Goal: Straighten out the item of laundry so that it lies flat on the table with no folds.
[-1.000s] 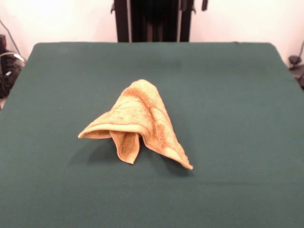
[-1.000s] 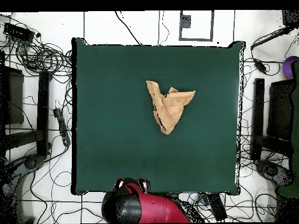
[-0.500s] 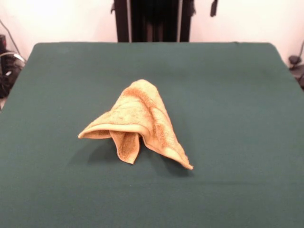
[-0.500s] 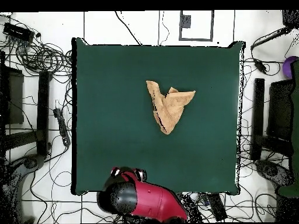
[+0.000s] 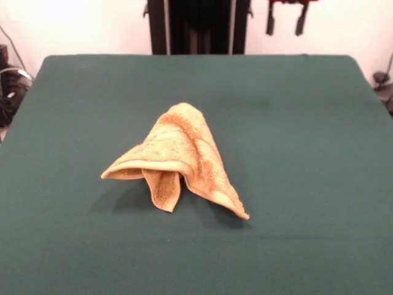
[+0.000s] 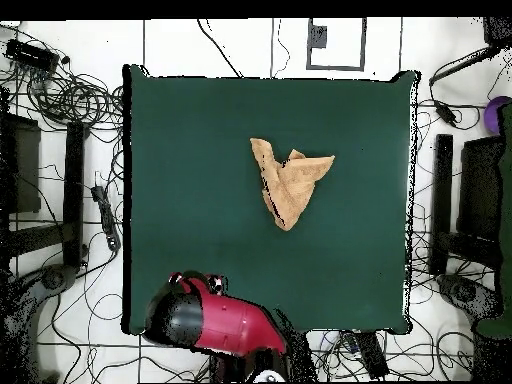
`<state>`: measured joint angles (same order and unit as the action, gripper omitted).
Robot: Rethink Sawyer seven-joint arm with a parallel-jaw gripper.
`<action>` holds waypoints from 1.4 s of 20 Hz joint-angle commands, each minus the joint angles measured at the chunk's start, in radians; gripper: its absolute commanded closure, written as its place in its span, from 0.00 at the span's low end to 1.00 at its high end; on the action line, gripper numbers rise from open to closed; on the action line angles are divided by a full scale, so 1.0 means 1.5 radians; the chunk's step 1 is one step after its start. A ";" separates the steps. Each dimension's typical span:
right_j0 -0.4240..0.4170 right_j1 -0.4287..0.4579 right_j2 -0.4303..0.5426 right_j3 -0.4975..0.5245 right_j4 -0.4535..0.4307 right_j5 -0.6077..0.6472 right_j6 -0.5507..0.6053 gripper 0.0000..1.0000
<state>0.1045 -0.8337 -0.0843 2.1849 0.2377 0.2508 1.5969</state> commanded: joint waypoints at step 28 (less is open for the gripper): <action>-0.006 0.056 -0.026 -0.320 -0.066 0.289 0.099 0.00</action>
<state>0.1076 -0.7662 -0.1875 1.7641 0.1763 0.6091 1.6633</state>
